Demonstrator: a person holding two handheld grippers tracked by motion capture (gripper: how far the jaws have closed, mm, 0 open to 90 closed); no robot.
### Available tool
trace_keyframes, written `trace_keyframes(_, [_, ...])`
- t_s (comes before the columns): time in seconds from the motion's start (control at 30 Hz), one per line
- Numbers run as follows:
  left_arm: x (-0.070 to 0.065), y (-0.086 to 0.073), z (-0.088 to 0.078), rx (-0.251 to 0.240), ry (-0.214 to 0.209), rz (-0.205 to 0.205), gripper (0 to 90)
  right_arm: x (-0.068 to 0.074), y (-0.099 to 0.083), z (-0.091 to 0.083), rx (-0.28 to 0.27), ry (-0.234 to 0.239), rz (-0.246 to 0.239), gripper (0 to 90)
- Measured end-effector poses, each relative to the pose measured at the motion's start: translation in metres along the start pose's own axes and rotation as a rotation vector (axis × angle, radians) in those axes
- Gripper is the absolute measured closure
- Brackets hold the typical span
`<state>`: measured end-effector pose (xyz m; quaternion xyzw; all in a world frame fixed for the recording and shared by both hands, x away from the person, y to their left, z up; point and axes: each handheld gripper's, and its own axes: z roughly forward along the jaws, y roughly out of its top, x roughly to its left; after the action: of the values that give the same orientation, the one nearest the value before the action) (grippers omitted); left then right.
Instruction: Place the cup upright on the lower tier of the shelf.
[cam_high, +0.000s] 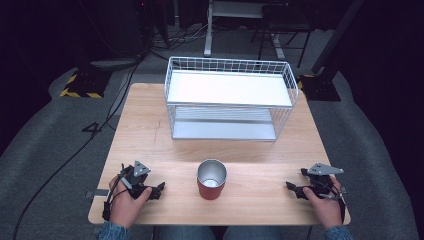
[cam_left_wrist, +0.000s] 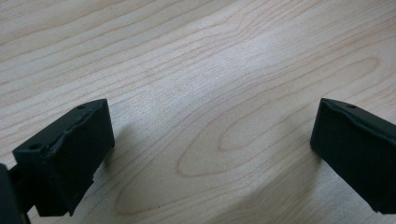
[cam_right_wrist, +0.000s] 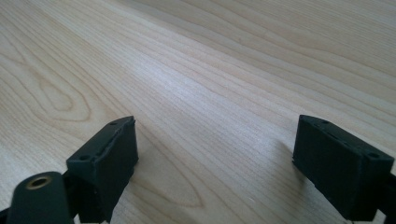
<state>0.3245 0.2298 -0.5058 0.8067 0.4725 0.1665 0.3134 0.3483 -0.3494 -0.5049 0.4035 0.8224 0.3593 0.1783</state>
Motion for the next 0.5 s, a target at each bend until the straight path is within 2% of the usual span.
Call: trace_keyframes(0.5, [0.0001, 0.0012, 0.0012, 0.000, -0.003, 0.000, 0.1, 0.0001, 0.0000, 0.0000, 0.000, -0.001, 0.000, 14.0])
